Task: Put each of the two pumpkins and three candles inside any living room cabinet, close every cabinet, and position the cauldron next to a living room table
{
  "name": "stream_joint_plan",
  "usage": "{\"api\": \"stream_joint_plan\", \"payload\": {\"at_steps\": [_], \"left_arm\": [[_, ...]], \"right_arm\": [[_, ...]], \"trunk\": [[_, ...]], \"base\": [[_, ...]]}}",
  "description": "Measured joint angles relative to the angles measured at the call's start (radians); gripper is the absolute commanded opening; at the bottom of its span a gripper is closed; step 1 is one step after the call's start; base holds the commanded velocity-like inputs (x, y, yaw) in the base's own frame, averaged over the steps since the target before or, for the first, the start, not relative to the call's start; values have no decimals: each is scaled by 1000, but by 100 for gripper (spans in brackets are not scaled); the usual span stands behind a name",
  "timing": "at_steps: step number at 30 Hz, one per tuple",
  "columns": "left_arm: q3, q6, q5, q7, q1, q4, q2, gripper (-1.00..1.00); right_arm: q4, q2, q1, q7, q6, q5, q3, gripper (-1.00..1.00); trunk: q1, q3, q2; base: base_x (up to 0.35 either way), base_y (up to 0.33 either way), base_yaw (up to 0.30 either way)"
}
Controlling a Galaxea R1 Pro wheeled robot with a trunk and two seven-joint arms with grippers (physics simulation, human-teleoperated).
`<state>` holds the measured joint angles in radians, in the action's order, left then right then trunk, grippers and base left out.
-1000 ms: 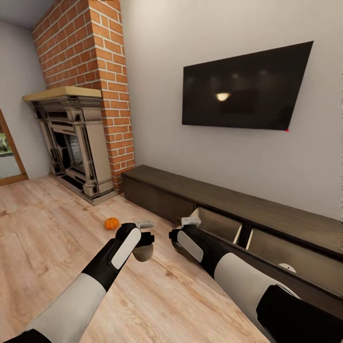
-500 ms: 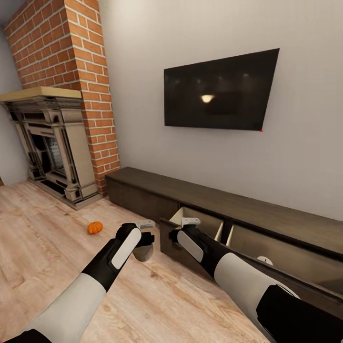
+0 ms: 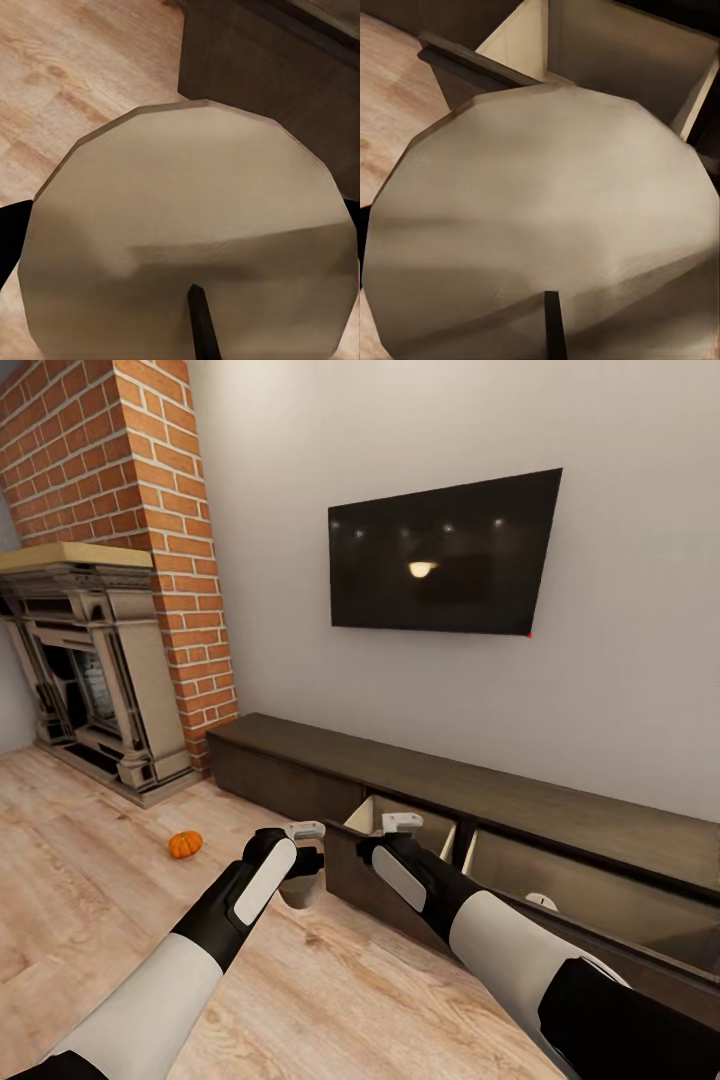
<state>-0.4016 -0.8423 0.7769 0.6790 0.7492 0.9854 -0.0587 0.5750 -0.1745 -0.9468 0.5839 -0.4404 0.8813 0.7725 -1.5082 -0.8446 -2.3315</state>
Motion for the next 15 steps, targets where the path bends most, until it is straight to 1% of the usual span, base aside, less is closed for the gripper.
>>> {"api": "stream_joint_plan", "payload": {"at_steps": [12,15], "left_arm": [[0,0,0,0,0,0,0,-100],[1,2,-2,-5,0,16,1,-100]], "right_arm": [[-3,0,0,0,6,-21,0,-100],[-3,0,0,-2,5,-23,0,-100]], "trunk": [[0,0,0],[0,0,0]], "base": [[0,0,0],[0,0,0]]}}
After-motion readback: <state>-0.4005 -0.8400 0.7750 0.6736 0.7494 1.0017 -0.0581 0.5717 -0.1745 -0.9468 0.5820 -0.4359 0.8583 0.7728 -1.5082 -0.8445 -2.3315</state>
